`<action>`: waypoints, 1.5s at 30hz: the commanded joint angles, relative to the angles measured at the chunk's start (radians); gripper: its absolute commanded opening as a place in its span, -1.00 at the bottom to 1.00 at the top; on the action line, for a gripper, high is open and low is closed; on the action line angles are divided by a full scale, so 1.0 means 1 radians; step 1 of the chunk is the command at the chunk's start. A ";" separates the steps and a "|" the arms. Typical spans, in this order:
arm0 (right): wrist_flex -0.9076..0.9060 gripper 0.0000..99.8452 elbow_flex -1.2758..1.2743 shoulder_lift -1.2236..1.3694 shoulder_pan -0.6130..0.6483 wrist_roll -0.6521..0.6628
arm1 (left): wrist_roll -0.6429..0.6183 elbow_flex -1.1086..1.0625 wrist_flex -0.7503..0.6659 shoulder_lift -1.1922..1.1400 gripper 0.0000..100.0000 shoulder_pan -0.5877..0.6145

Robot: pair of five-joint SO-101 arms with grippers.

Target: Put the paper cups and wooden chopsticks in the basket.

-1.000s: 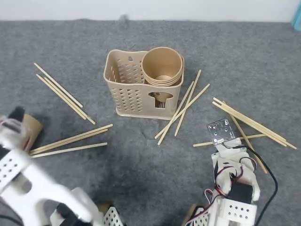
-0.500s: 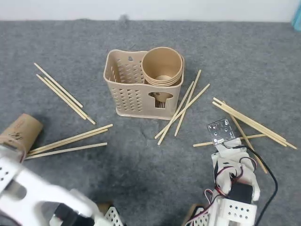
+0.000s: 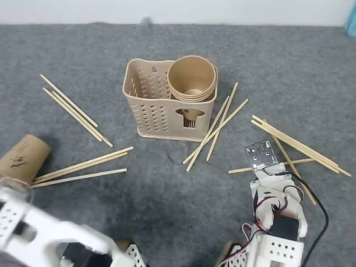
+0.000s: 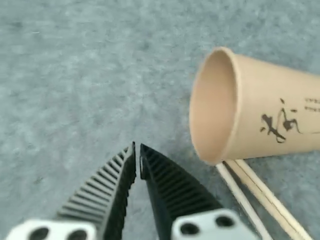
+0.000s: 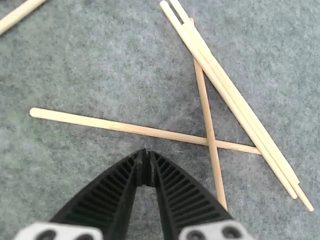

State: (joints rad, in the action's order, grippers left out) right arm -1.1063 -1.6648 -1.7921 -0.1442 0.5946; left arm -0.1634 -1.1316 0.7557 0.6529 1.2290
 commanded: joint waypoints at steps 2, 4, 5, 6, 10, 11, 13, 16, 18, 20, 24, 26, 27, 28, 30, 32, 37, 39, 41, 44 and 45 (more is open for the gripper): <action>0.002 -0.98 -0.003 -0.001 0.005 0.017 | -0.091 -0.120 -0.287 0.029 -0.98 -0.094; 0.002 -0.98 -0.003 -0.001 0.005 0.017 | -0.173 -0.157 -0.402 0.029 -0.98 -0.124; 0.002 -0.98 -0.003 -0.001 0.005 0.017 | -0.219 -0.179 -0.473 0.029 -0.98 -0.143; 0.002 -0.98 -0.003 -0.001 0.005 0.017 | -0.262 -0.205 -0.549 0.029 -0.98 -0.160; 0.001 -0.98 -0.003 -0.001 0.005 0.017 | -0.315 -0.329 -0.864 0.023 -0.98 -0.245; 0.001 -0.98 -0.003 -0.001 0.005 0.017 | -0.315 -0.360 -0.941 0.023 -0.98 -0.267; 0.001 -0.98 -0.003 -0.001 0.005 0.017 | -0.316 -0.414 -1.076 0.023 -0.98 -0.311; 0.001 -0.98 -0.003 -0.001 0.005 0.017 | -0.316 -0.447 -1.227 0.023 -0.98 -0.364; 0.001 -0.98 -0.003 -0.001 0.005 0.017 | -0.316 -0.446 -1.283 0.021 -0.98 -0.393; -0.001 -0.98 -0.003 -0.001 0.005 0.017 | -0.316 -0.443 -1.298 0.021 -0.98 -0.427; -0.002 -0.98 -0.003 -0.001 0.005 0.017 | -0.316 -0.407 -1.293 0.020 -0.98 -0.493; -0.002 -0.98 -0.003 -0.001 0.005 0.017 | -0.316 -0.364 -1.292 0.020 -0.98 -0.503; -0.002 -0.98 -0.003 -0.001 0.004 0.017 | -0.316 -0.351 -1.292 0.020 -0.98 -0.503; -0.002 -0.98 -0.003 -0.001 0.004 0.017 | -0.316 -0.341 -1.292 0.020 -0.98 -0.500; -0.004 -0.98 -0.003 -0.001 0.004 0.017 | -0.315 -0.343 -1.292 0.031 -0.98 -0.494; -0.001 -0.98 -0.003 -0.001 0.004 0.017 | -0.311 -0.358 -1.293 0.032 -0.98 -0.465; 0.005 -0.98 -0.003 -0.001 0.008 0.020 | -0.218 -0.501 -1.300 0.130 -0.98 -0.382; 0.005 -0.98 -0.005 -0.001 0.012 0.046 | -0.189 -0.544 -1.283 0.229 -0.98 -0.376; 0.005 -0.98 -0.005 -0.001 0.012 0.052 | -0.189 -0.541 -1.201 0.351 -0.98 -0.358; 0.005 -0.98 -0.006 -0.001 0.012 0.052 | -0.189 -0.549 -1.036 0.580 -0.98 -0.345; 0.005 -0.98 -0.006 -0.001 0.012 0.052 | -0.189 -0.549 -0.950 0.663 -0.98 -0.344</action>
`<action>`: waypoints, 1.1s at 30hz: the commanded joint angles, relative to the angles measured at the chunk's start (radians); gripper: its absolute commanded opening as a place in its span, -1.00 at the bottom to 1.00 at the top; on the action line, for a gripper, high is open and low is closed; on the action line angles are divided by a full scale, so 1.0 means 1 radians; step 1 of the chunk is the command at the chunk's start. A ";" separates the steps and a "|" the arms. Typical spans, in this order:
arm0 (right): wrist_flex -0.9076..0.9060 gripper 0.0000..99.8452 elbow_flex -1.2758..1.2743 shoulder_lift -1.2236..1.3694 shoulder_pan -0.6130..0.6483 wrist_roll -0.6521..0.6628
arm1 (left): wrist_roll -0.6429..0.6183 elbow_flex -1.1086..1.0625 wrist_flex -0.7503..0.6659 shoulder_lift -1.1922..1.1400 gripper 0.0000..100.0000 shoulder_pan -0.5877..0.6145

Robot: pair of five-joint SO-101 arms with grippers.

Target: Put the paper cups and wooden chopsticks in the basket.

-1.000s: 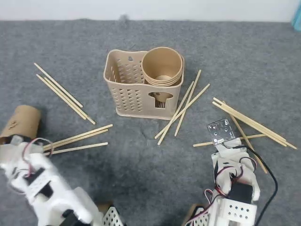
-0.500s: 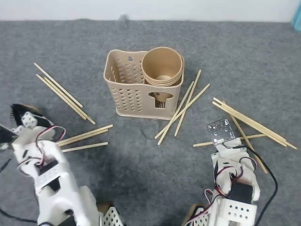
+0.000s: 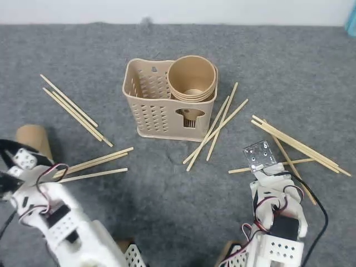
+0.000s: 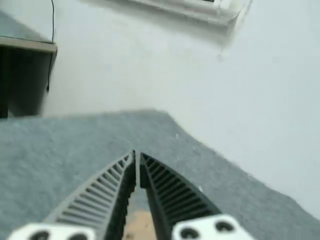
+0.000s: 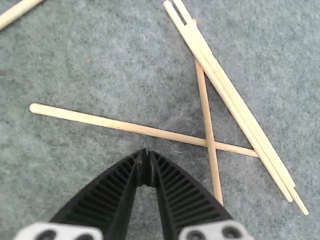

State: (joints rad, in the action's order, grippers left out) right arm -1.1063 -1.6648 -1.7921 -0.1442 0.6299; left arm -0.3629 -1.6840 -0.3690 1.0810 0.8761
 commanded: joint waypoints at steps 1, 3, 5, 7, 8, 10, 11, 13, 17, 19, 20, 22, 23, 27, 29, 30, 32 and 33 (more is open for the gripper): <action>0.005 -0.98 -0.006 -0.001 0.012 0.017 | 0.011 0.010 0.285 0.324 -0.98 0.008; 0.005 -0.98 -0.006 -0.001 0.012 0.018 | 0.011 0.036 0.559 0.509 -0.98 0.002; 0.005 -0.98 -0.006 -0.001 0.013 0.020 | 0.009 0.101 0.898 0.695 -0.98 -0.028; 0.007 -0.98 -0.008 -0.001 0.013 0.021 | 0.011 0.202 1.192 0.776 -0.98 -0.071; 0.008 -0.98 -0.009 -0.001 0.013 0.021 | 0.011 0.259 1.295 0.746 -0.98 -0.092; 0.016 -0.98 -0.012 -0.001 0.013 0.020 | 0.011 0.357 1.413 0.654 -0.98 -0.123; 0.016 -0.98 -0.012 -0.001 0.013 0.020 | 0.011 0.397 1.444 0.608 -0.98 -0.129; 0.016 -0.98 -0.012 -0.001 0.013 0.020 | 0.012 0.446 1.465 0.522 -0.98 -0.126; 0.018 -0.98 -0.012 -0.001 0.013 0.020 | 0.017 0.507 1.475 0.319 -0.98 -0.061; 0.018 -0.98 -0.014 -0.001 0.013 0.020 | 0.049 0.545 1.496 0.196 -0.98 -0.029; 0.018 -0.98 -0.014 -0.001 0.013 0.020 | 0.084 0.564 1.502 0.132 -0.98 -0.017; 0.018 -0.98 -0.014 -0.001 0.013 0.021 | 0.144 0.604 1.491 0.006 -0.98 0.012; 0.018 -0.98 -0.014 -0.001 0.013 0.021 | 0.160 0.621 1.470 -0.054 -0.98 0.021; 0.018 -0.98 -0.014 -0.001 0.013 0.021 | 0.164 0.645 1.347 -0.256 -0.98 0.028; 0.018 -0.98 -0.014 -0.001 0.013 0.021 | 0.164 0.641 1.281 -0.330 -0.98 0.026; 0.018 -0.98 -0.014 -0.001 0.013 0.021 | 0.166 0.639 1.249 -0.361 -0.98 0.026; 0.018 -0.98 -0.014 -0.001 0.013 0.021 | 0.166 0.639 1.195 -0.411 -0.98 0.026; 0.018 -0.98 -0.014 -0.001 0.013 0.021 | 0.166 0.639 1.168 -0.436 -0.98 0.026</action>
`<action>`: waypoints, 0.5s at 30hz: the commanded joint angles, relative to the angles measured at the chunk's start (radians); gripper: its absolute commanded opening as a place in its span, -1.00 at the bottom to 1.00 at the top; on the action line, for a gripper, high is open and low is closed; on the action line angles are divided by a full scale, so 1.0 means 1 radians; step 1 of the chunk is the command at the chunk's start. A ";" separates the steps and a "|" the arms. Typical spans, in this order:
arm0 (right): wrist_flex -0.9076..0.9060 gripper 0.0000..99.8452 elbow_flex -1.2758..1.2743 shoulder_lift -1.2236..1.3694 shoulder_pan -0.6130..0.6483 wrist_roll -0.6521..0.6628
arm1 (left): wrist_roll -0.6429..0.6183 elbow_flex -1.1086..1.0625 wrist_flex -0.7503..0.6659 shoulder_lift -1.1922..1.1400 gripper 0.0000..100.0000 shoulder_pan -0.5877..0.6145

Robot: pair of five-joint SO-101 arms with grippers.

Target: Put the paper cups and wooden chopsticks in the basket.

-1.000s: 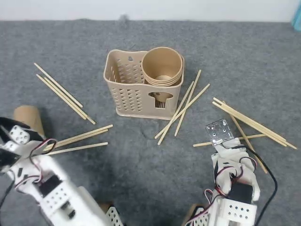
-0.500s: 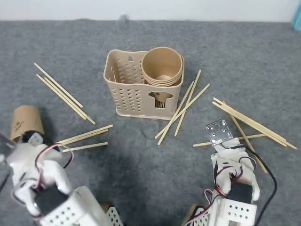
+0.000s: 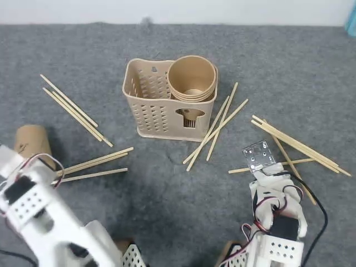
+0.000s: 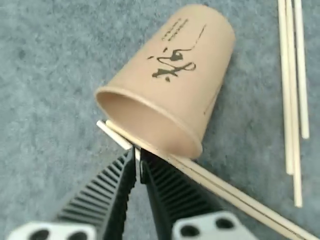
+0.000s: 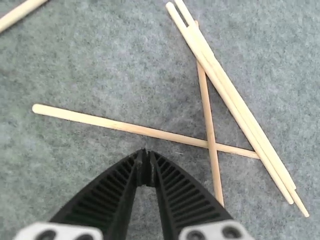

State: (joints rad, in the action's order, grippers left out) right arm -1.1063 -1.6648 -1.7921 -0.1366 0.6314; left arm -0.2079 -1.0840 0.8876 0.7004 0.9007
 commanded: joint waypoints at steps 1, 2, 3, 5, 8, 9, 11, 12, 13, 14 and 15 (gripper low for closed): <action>0.018 -0.98 -0.014 -0.001 0.005 0.020 | 0.011 0.036 -0.118 -0.077 -0.98 0.002; 0.018 -0.98 -0.014 -0.001 0.005 0.020 | 0.011 0.030 -0.147 -0.094 -0.98 0.000; 0.018 -0.98 -0.014 -0.001 0.005 0.020 | 0.011 0.019 -0.183 -0.109 -0.98 0.000; 0.018 -0.98 -0.014 -0.001 0.005 0.020 | 0.008 -0.002 -0.279 -0.141 -0.98 -0.003; 0.016 -0.98 -0.014 -0.001 0.005 0.020 | 0.006 -0.068 -0.476 -0.172 -0.98 -0.028; 0.016 -0.98 -0.012 -0.001 0.005 0.020 | 0.006 -0.101 -0.552 -0.178 -0.98 -0.035; 0.013 -0.98 -0.012 -0.001 0.005 0.020 | 0.005 -0.168 -0.726 -0.193 -0.98 -0.061; 0.013 -0.98 -0.012 -0.001 0.005 0.020 | 0.005 -0.205 -0.818 -0.199 -0.98 -0.072; 0.013 -0.98 -0.012 -0.001 0.005 0.020 | 0.005 -0.242 -0.908 -0.207 -0.98 -0.083; 0.012 -0.98 -0.012 -0.001 0.005 0.020 | 0.005 -0.272 -0.997 -0.218 -0.98 -0.097; 0.012 -0.98 -0.012 -0.001 0.005 0.020 | 0.005 -0.297 -1.085 -0.235 -0.98 -0.109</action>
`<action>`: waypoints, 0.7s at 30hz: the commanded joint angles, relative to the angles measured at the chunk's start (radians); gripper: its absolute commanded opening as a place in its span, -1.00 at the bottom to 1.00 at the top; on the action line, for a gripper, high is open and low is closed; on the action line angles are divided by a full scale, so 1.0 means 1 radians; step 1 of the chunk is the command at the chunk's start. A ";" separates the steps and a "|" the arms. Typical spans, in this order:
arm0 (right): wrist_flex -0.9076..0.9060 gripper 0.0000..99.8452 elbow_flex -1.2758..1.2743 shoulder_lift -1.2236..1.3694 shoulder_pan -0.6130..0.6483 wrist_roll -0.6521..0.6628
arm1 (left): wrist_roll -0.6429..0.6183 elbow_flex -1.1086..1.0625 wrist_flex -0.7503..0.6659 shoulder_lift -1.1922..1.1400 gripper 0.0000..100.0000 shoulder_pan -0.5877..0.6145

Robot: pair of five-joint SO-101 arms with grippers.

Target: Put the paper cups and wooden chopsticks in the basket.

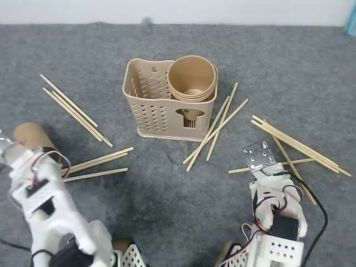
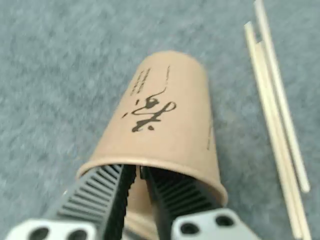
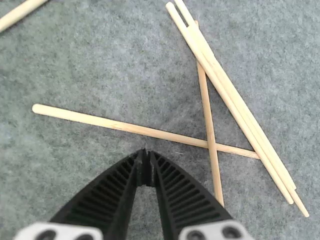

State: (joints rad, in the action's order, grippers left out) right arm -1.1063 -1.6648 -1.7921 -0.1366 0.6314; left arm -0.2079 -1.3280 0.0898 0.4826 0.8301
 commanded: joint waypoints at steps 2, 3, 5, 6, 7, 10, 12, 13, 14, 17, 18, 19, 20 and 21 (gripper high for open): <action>0.012 -0.98 -0.012 -0.001 0.005 0.020 | 0.005 -0.064 -0.408 -0.063 -0.98 -0.060; 0.012 -0.98 -0.012 -0.001 0.005 0.020 | 0.005 -0.054 -0.448 -0.094 -0.98 -0.069; 0.012 -0.98 -0.012 -0.001 0.005 0.020 | 0.005 0.001 -0.473 -0.164 -0.98 -0.083; 0.012 -0.98 -0.012 -0.001 0.004 0.020 | 0.005 0.045 -0.462 -0.206 -0.98 -0.086; 0.012 -0.98 -0.012 -0.001 0.004 0.020 | 0.005 0.096 -0.445 -0.255 -0.98 -0.086; 0.012 -0.98 -0.012 -0.001 0.004 0.020 | 0.005 0.288 -0.373 -0.423 -0.98 -0.083; 0.012 -0.98 -0.012 -0.001 0.004 0.020 | 0.005 0.412 -0.333 -0.531 -0.98 -0.078; 0.012 -0.98 -0.012 -0.001 0.004 0.020 | 0.005 0.466 -0.316 -0.578 -0.98 -0.071; 0.013 -0.98 -0.012 -0.001 0.004 0.020 | 0.005 0.522 -0.302 -0.621 -0.98 -0.063; 0.015 -0.98 -0.012 -0.001 0.004 0.020 | 0.005 0.656 -0.258 -0.709 -0.98 -0.035; 0.016 -0.98 -0.014 -0.001 0.004 0.020 | 0.005 0.693 -0.238 -0.724 -0.98 -0.028; 0.018 -0.98 -0.014 -0.001 0.004 0.020 | 0.005 0.725 -0.215 -0.736 -0.98 -0.021; 0.018 -0.98 -0.014 -0.001 0.004 0.020 | 0.005 0.751 -0.192 -0.743 -0.98 -0.014; 0.019 -0.98 -0.014 -0.001 0.004 0.020 | 0.005 0.776 -0.166 -0.744 -0.98 -0.009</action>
State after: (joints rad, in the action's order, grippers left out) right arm -1.1063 -1.6648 -1.7921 -0.1366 0.6314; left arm -0.2079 -0.6513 -0.1343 -0.2616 0.8025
